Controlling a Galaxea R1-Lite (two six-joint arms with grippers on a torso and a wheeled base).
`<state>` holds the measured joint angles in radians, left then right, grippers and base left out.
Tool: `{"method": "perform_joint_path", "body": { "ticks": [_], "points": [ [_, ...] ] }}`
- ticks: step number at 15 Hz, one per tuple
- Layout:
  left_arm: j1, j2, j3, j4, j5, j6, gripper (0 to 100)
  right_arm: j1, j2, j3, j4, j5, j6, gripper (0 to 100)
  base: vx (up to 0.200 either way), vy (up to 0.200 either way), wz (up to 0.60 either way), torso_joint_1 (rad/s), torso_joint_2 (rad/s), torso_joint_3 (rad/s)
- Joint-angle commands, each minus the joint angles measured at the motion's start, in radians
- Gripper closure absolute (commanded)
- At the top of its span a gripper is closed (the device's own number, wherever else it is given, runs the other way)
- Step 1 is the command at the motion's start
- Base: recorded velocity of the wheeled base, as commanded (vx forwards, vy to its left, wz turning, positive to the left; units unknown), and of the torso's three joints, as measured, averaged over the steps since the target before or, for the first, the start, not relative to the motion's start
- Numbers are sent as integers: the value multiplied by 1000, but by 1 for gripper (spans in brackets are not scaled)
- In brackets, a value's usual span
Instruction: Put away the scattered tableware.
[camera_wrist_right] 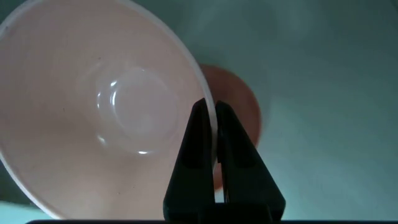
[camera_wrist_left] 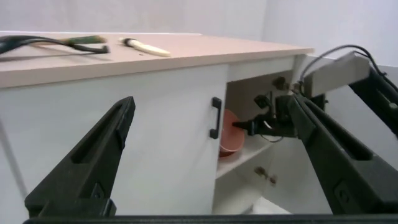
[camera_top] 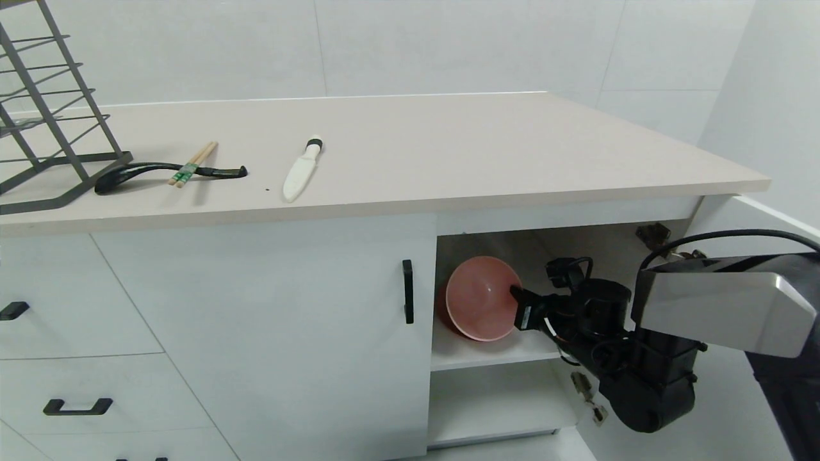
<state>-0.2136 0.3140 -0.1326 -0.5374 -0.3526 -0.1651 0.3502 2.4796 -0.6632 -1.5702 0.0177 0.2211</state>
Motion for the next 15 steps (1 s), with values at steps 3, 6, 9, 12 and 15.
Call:
{"method": "perform_joint_path", "body": {
  "ticks": [3,6,9,12,15],
  "points": [
    [54,-128,51,10,3,-2,0,-19,44,-18,-1,2,0,100,0,0,0,0,0,0],
    [71,-150,103,8,6,1,0,-23,45,-12,-1,-1,-2,100,0,0,0,0,0,0],
    [72,-168,133,19,6,3,0,-22,58,-19,-1,-2,-2,100,0,0,0,0,0,0],
    [71,-193,133,70,6,6,0,-19,65,-18,-1,-4,-3,100,0,0,0,0,0,0],
    [71,-202,133,96,7,7,0,-14,85,-15,-1,-4,-42,0,0,0,0,0,0,0]
  ]
}}
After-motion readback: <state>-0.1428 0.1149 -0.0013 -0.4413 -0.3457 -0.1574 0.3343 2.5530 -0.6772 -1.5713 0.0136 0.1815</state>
